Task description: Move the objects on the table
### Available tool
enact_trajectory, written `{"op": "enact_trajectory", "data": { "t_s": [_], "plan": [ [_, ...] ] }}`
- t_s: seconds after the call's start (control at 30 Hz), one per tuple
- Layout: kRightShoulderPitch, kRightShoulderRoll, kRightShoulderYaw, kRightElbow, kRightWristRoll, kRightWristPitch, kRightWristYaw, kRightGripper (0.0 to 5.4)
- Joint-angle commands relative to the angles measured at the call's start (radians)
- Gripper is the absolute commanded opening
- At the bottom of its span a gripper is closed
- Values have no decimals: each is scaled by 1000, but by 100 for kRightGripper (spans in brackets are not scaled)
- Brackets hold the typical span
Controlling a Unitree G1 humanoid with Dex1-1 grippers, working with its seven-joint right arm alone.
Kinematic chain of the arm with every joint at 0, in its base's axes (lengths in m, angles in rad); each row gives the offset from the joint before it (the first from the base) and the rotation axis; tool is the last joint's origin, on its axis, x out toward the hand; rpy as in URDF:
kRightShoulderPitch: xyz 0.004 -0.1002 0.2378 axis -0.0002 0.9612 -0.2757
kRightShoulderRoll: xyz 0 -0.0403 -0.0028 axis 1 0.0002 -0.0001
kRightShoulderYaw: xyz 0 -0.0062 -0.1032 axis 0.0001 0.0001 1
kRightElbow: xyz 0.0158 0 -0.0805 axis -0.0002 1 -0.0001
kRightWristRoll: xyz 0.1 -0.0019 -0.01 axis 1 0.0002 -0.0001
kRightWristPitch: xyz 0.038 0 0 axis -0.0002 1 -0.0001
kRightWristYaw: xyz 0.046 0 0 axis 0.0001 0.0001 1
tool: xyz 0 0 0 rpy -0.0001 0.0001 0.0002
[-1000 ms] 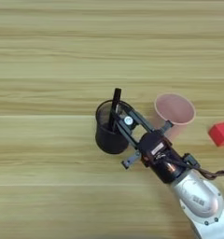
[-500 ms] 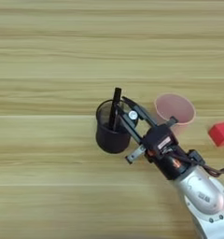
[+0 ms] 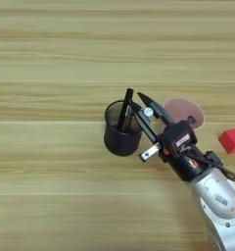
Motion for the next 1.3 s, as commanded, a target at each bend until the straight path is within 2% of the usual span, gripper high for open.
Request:
{"op": "enact_trajectory", "data": {
  "t_s": [0.03,0.6,1.3],
  "plan": [
    [-48,1,-21,-45,17,-2,-9,74],
    [-86,12,-32,-72,34,27,-12,74],
    [-84,6,-97,-180,142,151,-4,74]
  ]
}}
